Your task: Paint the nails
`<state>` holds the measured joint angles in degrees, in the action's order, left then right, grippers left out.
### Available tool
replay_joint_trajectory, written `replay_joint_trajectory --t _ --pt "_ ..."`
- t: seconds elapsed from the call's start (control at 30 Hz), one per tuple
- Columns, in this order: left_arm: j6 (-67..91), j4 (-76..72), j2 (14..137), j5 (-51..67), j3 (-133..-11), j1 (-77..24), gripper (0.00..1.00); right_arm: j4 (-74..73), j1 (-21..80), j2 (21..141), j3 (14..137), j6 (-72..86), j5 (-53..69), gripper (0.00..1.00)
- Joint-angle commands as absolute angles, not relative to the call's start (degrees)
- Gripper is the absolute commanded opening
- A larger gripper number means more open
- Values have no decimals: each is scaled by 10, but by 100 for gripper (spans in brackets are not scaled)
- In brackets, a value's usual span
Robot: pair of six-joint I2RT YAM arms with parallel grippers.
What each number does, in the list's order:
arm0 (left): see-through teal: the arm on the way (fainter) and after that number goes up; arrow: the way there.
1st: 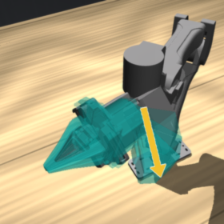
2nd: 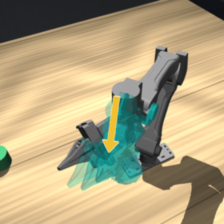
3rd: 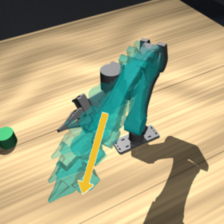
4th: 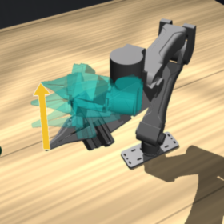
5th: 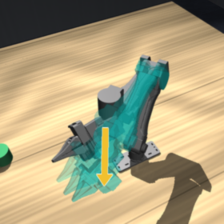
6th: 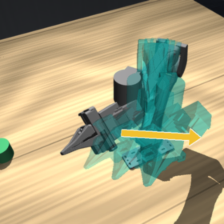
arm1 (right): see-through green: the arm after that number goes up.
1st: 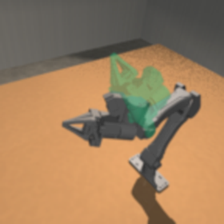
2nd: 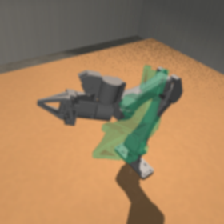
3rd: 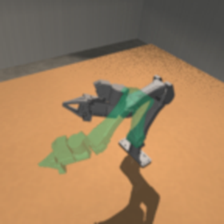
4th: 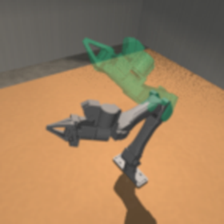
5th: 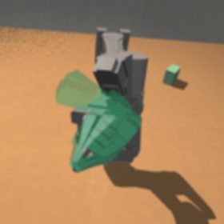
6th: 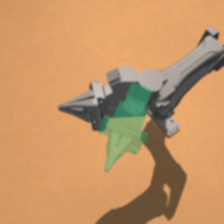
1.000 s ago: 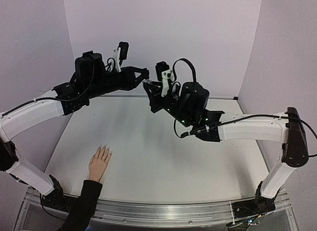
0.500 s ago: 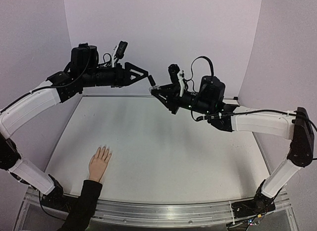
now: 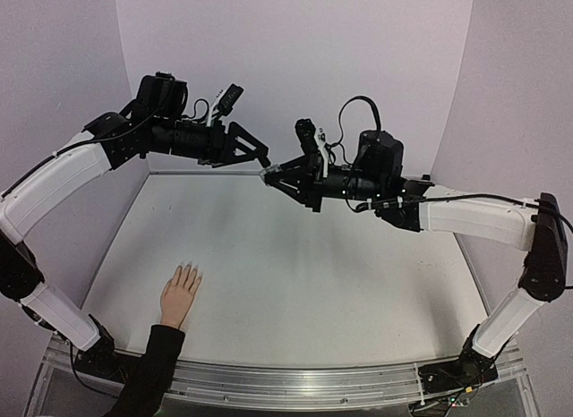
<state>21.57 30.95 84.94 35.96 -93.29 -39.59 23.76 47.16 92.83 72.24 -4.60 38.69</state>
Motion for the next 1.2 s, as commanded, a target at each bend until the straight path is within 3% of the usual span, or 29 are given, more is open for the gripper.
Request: replay_joint_trajectory --t 0.0,0.57,0.77,0.97,1.17 --pt "191 341 855 370 -973 -396 64 235 472 938 758 -44 408 0" --pt "175 354 872 367 -987 -396 29 221 472 957 779 -40 377 0" --pt "171 353 871 370 -989 -396 23 222 471 961 780 -41 359 0" --pt "170 357 874 357 -994 -397 4 221 472 968 785 -35 322 0" --pt "185 370 875 304 -1011 -397 0 220 479 970 779 -44 248 0"
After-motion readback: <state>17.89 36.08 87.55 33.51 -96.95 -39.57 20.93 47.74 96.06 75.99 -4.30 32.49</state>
